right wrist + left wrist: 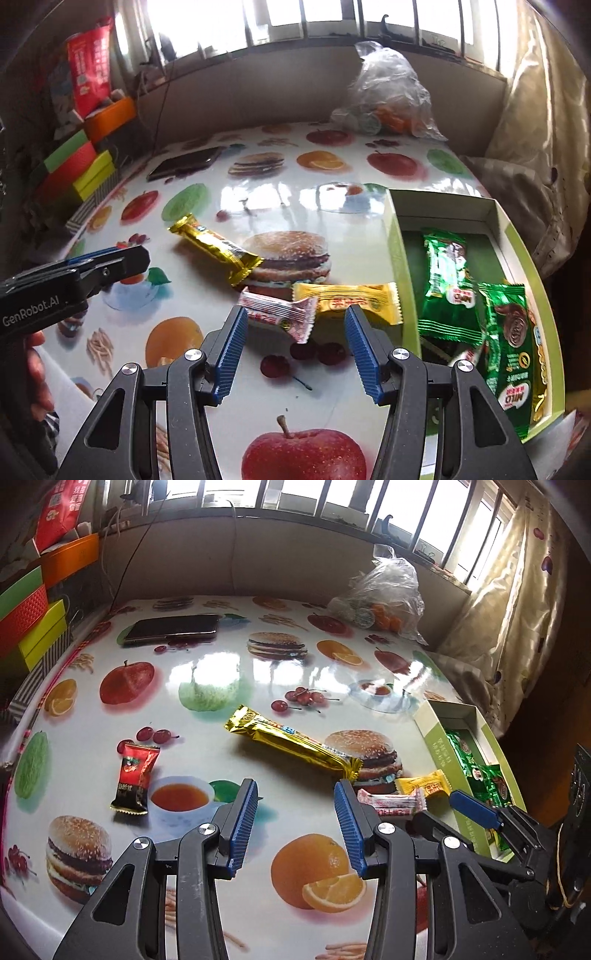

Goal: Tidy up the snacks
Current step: 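Grasp the white-red wafer bar with the right tool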

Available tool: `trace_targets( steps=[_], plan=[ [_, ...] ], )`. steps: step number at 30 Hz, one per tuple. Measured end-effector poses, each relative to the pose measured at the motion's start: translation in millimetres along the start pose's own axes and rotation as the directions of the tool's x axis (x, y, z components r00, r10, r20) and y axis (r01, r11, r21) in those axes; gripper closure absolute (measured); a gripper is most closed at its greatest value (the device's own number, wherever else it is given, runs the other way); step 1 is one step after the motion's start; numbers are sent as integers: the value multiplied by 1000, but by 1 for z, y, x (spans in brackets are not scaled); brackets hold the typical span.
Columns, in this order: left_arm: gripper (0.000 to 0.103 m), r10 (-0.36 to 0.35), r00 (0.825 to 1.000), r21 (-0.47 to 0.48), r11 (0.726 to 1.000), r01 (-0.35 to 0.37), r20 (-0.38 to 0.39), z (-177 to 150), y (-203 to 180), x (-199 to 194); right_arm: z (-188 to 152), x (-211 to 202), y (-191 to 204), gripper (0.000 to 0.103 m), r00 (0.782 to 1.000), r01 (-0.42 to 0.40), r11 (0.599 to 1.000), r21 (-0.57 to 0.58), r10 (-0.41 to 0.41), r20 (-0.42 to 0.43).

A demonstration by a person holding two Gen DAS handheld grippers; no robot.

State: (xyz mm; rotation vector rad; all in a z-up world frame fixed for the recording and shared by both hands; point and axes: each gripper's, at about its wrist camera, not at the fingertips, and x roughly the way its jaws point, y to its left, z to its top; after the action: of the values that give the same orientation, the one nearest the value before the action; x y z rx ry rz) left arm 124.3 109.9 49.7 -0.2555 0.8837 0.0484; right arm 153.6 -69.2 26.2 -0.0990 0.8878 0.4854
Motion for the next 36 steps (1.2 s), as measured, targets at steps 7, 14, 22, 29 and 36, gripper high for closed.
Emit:
trace_targets(
  steps=[7, 14, 22, 29, 36],
  plan=[
    [58, 32, 999, -31, 999, -32, -10, 0, 24, 4, 8, 21, 23, 48, 998, -57, 991, -122, 54, -28],
    [58, 77, 997, -79, 994, -79, -21, 0, 53, 8, 11, 45, 21, 48, 995, -52, 985, -165, 37, -92],
    [58, 90, 995, -100, 991, -93, -33, -3, 68, 14, -1, 42, 36, 48, 982, -136, 976, -170, 111, -150],
    [58, 105, 994, -119, 987, -108, -37, -5, 82, 12, 5, 41, 42, 48, 994, -59, 976, -211, 37, -106],
    [58, 125, 991, -144, 981, -130, -40, -6, 101, 10, 9, 56, 54, 48, 994, -39, 955, -294, 8, -105]
  ],
)
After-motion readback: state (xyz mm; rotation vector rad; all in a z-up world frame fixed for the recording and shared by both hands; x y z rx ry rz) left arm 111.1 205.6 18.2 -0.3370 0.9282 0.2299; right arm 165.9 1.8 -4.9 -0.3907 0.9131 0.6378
